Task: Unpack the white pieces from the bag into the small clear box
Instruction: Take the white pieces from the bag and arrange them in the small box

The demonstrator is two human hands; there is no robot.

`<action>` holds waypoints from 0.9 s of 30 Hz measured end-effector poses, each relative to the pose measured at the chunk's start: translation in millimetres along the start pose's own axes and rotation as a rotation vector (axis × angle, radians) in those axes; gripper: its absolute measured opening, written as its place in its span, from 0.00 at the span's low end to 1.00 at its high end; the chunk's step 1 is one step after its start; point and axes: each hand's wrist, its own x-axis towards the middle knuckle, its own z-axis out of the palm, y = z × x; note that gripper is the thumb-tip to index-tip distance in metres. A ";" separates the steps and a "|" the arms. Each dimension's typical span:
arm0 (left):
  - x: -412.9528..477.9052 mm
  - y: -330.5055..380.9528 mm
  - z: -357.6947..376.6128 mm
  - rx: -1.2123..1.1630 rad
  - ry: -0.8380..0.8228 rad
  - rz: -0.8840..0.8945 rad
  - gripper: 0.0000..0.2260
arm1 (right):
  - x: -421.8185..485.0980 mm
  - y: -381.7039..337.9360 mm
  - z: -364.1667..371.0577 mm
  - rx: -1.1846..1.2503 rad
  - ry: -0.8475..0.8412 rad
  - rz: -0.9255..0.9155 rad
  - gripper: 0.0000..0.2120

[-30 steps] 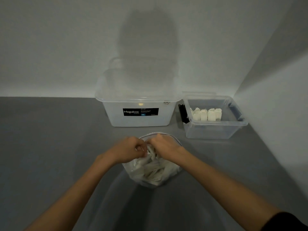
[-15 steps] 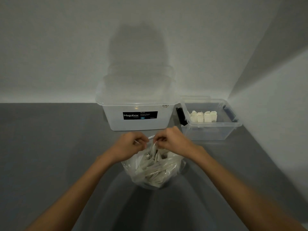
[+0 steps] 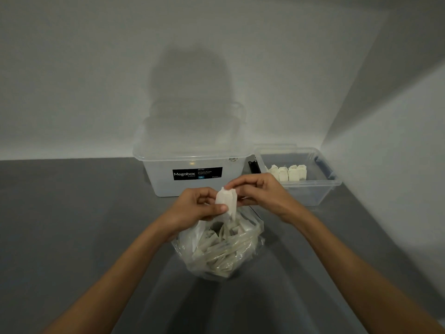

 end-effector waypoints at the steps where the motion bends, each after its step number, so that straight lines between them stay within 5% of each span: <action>1: 0.3 0.6 0.7 -0.019 0.016 0.001 0.12 | 0.2 0.0 -0.9 0.017 0.013 0.014 0.10; 17: 17.3 18.1 8.5 -0.158 0.157 0.000 0.08 | 6.2 6.0 -25.3 0.025 0.154 0.077 0.15; 27: 89.9 77.5 59.2 -0.019 0.110 0.105 0.04 | 5.2 -12.8 -139.7 -0.107 0.343 0.066 0.06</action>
